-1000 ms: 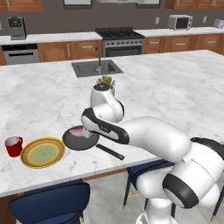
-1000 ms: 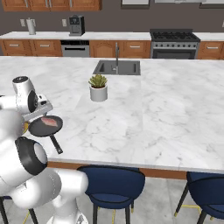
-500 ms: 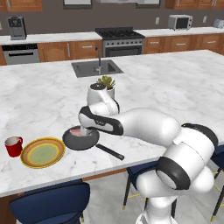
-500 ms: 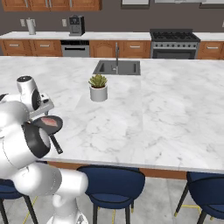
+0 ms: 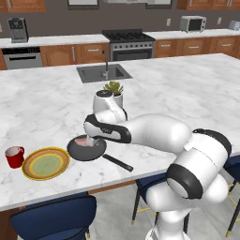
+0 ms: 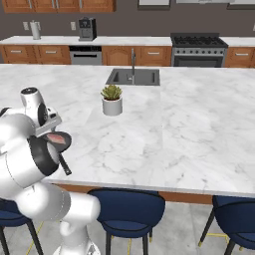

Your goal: Pick up the pan with the steak in it and place it on the dining table. Then place the steak on the plate.

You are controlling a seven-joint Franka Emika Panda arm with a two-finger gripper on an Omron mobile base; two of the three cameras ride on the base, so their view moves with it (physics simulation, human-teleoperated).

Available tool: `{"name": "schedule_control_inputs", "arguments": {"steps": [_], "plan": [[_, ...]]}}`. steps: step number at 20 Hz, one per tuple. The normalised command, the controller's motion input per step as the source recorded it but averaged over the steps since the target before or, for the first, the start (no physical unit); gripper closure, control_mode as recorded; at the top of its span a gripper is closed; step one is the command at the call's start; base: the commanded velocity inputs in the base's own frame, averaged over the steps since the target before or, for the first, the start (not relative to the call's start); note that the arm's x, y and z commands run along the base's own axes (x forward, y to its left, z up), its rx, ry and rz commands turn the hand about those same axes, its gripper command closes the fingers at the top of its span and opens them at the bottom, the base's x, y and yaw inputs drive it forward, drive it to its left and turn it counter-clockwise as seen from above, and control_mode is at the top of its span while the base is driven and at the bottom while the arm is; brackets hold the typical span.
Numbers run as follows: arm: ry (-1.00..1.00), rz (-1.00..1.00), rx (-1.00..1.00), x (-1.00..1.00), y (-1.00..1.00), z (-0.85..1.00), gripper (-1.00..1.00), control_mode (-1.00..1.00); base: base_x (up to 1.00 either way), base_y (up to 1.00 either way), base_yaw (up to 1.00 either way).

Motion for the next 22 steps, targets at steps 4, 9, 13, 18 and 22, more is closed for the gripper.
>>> {"name": "schedule_control_inputs", "arguments": {"steps": [4, 9, 13, 18, 22], "plan": [[0.0, 0.07, 0.0, 0.08, 0.0, -0.21, -1.0, -1.0, 0.0, 0.0, 0.0], [0.0, 0.08, 0.0, 0.1, 0.0, -0.2, -1.0, -1.0, 0.0, 0.0, 0.0], [0.0, 0.05, 0.0, 0.17, 0.0, -0.17, -1.0, -1.0, 0.0, 0.0, 0.0], [-0.01, 0.01, 0.0, 0.36, 0.01, -0.19, -1.0, -1.0, 0.0, 0.0, 0.0], [-0.01, 0.0, -0.02, 0.21, 0.0, -0.14, -1.0, -1.0, 0.0, 0.0, 0.0]]}}
